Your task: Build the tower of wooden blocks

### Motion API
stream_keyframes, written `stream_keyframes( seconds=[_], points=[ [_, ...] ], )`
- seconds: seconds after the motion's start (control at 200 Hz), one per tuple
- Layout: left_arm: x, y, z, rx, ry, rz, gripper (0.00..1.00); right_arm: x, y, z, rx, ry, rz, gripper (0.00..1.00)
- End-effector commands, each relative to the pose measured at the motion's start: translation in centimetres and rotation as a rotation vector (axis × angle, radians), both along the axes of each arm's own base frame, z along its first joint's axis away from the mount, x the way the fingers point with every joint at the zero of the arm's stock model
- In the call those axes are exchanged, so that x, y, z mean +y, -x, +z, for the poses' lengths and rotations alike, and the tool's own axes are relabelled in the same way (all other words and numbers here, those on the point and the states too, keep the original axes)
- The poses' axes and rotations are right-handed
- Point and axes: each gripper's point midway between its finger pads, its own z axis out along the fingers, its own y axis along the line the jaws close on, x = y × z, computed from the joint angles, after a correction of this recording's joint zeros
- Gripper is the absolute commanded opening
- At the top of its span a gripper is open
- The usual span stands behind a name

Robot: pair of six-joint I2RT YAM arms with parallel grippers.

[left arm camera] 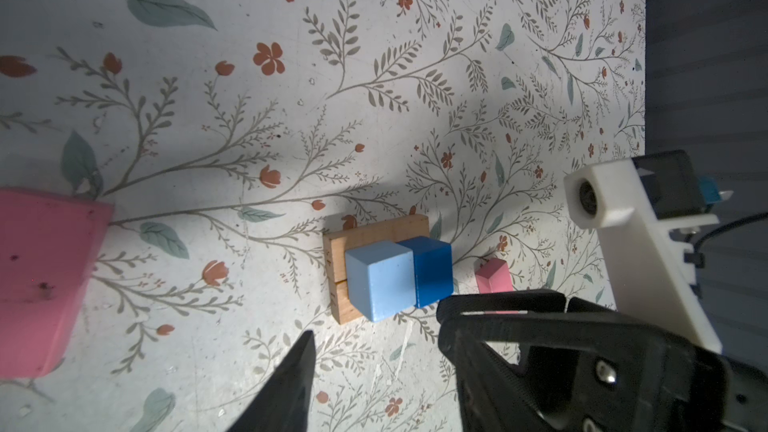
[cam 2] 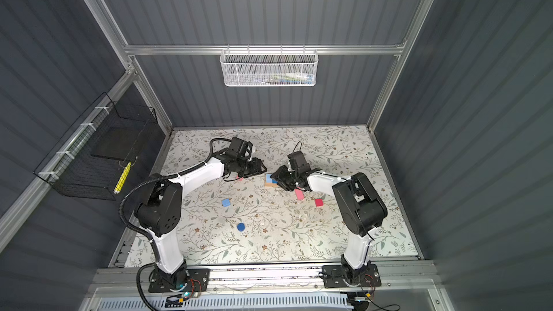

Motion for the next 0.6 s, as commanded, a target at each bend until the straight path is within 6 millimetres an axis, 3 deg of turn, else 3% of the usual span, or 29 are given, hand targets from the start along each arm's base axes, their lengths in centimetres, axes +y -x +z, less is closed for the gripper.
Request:
stream_keyframes(
  seconds=[0.0, 0.595],
  points=[
    [0.62, 0.37, 0.44, 0.001, 0.001, 0.006, 0.54, 0.46, -0.55, -0.13, -0.005, -0.003, 0.0, 0.5],
    [0.65, 0.37, 0.36, 0.001, -0.001, 0.005, 0.54, 0.58, -0.68, -0.22, -0.005, -0.008, -0.003, 0.5]
  ],
)
